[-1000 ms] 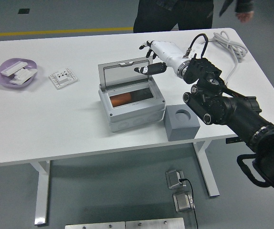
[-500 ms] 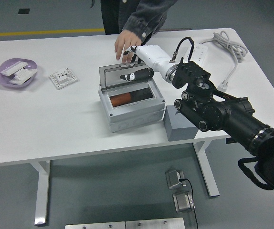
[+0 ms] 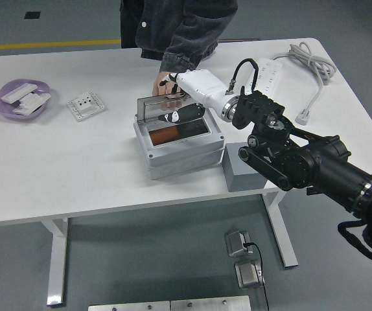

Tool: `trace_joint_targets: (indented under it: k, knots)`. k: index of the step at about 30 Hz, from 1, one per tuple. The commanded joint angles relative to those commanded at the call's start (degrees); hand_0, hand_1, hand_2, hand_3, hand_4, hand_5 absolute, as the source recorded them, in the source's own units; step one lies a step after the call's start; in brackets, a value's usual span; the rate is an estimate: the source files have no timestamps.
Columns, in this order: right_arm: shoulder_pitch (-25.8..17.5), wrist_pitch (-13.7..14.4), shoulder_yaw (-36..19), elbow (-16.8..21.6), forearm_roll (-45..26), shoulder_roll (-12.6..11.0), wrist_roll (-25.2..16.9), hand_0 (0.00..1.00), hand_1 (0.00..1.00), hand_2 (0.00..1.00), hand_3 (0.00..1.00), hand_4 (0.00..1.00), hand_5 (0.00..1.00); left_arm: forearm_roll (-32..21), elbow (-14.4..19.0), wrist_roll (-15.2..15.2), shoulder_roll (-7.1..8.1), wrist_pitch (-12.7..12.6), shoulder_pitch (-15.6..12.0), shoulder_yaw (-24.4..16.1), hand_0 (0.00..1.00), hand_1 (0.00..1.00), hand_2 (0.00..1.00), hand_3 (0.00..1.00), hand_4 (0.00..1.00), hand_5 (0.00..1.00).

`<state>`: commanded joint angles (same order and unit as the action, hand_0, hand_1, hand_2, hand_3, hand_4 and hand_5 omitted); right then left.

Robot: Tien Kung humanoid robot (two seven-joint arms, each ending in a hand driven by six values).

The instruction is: Pick up the cylinder from the cube,place it in the box,flap close box

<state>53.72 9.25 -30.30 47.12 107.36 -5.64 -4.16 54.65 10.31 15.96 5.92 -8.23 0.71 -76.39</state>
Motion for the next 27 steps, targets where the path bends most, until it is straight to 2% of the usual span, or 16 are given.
trace_joint_targets:
  k: [12, 19, 27]
  knots:
    - [-4.7, -2.0, -1.9, 11.8, 3.3, -4.3, 4.3, 0.492, 0.558, 0.638, 0.809, 0.913, 0.57, -0.2, 0.0, 0.1, -0.6, -0.1, -0.7, -0.2, 0.647, 0.552, 0.512, 0.607, 0.58, 0.164]
    - [-7.5, -1.9, -2.5, 13.5, 3.0, -5.6, 4.4, 0.483, 0.553, 0.638, 0.81, 0.911, 0.57, -0.3, 0.0, 0.1, -0.86, -0.1, -0.8, -0.2, 0.647, 0.552, 0.513, 0.607, 0.58, 0.164]
    - [-9.3, -1.2, -4.7, 14.2, 3.0, -6.0, 4.4, 0.449, 0.537, 0.643, 0.812, 0.907, 0.575, -0.4, 0.0, 0.2, -1.02, -0.1, -0.9, 0.0, 0.647, 0.552, 0.513, 0.607, 0.58, 0.164]
